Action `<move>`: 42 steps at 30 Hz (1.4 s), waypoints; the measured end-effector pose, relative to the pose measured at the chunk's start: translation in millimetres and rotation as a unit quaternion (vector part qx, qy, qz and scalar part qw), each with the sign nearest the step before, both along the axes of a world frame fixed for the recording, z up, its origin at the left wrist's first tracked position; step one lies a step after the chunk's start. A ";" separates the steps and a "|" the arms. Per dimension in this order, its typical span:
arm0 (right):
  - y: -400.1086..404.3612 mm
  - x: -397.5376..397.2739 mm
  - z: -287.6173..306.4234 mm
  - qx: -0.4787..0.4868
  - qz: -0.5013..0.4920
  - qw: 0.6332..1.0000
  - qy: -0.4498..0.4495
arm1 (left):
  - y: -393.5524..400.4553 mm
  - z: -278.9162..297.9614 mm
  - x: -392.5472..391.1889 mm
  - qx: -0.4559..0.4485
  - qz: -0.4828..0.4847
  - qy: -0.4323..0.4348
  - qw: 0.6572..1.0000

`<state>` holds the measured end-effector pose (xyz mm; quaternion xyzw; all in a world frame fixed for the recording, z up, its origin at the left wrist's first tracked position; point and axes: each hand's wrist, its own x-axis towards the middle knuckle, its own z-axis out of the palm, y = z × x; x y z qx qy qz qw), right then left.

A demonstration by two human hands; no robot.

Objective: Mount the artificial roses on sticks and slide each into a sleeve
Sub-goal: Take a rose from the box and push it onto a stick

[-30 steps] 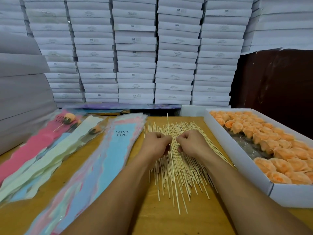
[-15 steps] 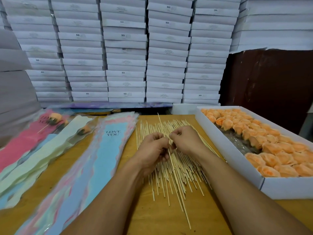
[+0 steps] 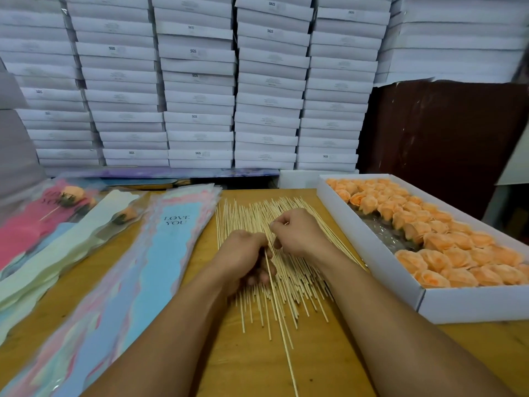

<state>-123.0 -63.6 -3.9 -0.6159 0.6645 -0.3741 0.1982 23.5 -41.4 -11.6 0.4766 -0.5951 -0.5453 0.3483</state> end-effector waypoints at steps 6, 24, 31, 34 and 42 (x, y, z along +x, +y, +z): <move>0.0 -1.1 0.0 0.004 0.003 1.000 0.006 | 0.8 -3.8 -0.3 -0.045 -0.013 -0.123 0.991; -19.3 -47.0 43.1 0.016 -0.076 0.986 0.149 | 2.4 -2.5 -13.8 -0.259 0.140 -0.154 0.943; -39.0 -157.5 63.0 0.093 -0.224 0.939 0.245 | 2.7 -10.6 -16.0 -0.331 0.136 -0.146 0.922; -55.4 -186.0 58.7 0.151 -0.178 0.920 0.316 | 0.0 -14.4 -16.5 -0.347 0.137 -0.136 0.918; -85.5 -202.3 42.1 0.141 -0.127 0.871 0.452 | -2.1 -17.3 -17.7 -0.375 0.113 -0.132 0.910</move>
